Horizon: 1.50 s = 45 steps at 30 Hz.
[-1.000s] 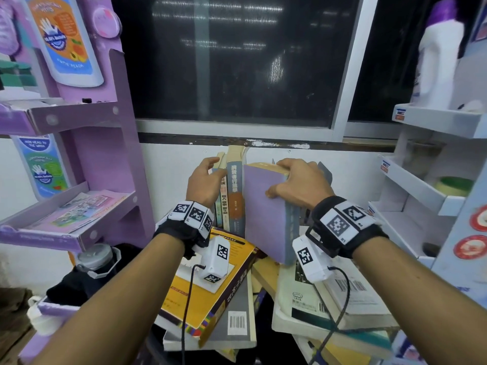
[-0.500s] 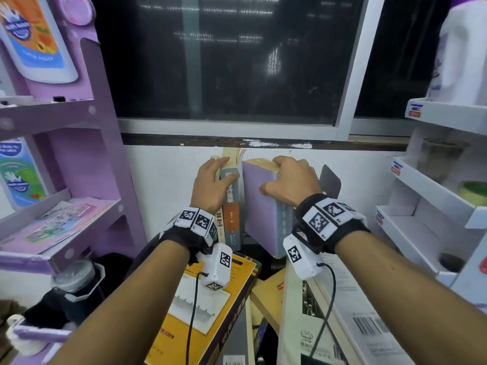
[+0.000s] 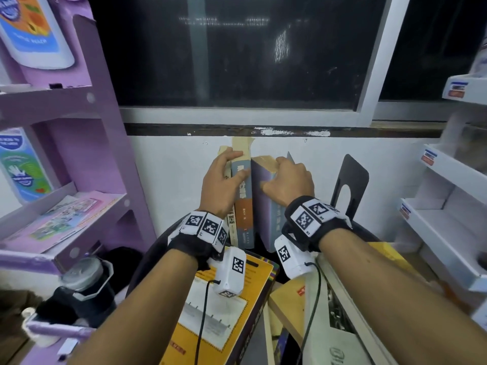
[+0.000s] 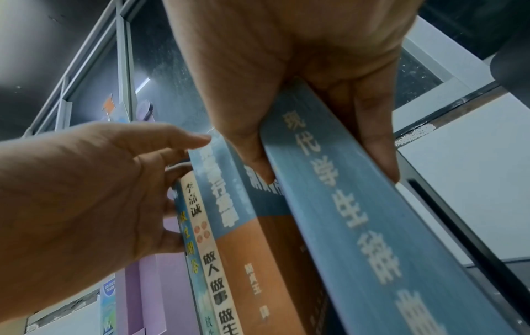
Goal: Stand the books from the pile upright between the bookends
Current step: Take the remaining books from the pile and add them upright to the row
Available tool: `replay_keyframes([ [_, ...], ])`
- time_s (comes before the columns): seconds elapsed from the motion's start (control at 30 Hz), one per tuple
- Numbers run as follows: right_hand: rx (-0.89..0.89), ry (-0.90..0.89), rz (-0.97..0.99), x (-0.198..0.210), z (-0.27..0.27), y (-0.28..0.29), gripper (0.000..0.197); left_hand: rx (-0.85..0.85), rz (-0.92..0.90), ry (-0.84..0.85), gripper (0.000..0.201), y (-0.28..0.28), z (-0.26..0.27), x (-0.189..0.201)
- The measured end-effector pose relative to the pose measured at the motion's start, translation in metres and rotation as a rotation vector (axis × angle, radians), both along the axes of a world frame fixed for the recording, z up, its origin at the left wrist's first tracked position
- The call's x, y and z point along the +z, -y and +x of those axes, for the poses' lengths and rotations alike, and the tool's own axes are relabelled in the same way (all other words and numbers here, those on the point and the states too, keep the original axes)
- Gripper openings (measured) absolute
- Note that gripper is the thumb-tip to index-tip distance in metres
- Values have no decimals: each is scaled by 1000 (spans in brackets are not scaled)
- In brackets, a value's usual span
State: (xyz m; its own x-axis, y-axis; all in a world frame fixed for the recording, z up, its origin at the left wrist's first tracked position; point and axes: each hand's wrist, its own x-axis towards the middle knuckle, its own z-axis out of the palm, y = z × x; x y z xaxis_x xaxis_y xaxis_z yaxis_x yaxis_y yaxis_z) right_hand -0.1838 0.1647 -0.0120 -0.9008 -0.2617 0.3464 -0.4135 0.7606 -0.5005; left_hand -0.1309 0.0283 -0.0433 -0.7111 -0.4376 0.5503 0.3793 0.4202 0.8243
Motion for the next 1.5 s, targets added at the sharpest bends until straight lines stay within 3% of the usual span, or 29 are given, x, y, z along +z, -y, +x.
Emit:
replay_keyframes([
  [0.33, -11, 1, 4, -14, 3, 10, 44, 65, -103, -1, 32, 0, 1, -1],
  [0.77, 192, 138, 149, -14, 17, 1, 88, 20, -60, -7, 36, 1, -1, -4],
  [1.13, 240, 94, 55, -23, 16, -2, 84, -10, -28, -2, 35, 4, -5, -7],
  [1.5, 233, 70, 55, -29, -2, 8, 94, -15, -22, -16, 35, 4, -5, -8],
])
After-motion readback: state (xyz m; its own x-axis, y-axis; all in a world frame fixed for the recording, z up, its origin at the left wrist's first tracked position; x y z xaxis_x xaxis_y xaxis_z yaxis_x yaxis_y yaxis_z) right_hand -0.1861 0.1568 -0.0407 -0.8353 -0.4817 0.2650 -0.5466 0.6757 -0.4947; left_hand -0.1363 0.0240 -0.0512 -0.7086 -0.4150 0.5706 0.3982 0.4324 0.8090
